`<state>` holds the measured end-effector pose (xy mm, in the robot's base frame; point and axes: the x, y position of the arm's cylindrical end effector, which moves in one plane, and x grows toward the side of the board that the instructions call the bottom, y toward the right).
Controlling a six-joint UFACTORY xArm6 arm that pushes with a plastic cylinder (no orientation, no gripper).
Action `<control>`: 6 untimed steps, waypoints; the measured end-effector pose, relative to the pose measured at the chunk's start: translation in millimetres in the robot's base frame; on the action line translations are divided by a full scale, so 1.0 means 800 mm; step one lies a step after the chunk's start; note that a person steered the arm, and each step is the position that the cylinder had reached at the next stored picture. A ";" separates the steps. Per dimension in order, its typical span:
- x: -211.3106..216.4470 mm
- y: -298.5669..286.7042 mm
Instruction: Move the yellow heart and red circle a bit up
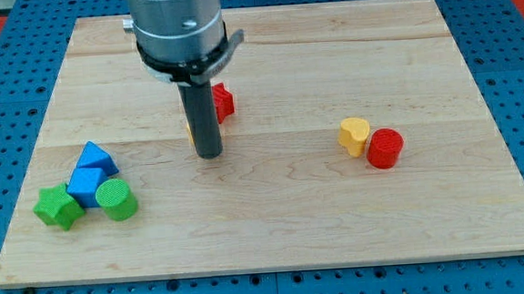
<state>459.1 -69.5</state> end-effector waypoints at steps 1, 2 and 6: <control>-0.028 0.008; -0.032 0.034; 0.080 0.335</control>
<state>523.2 198.4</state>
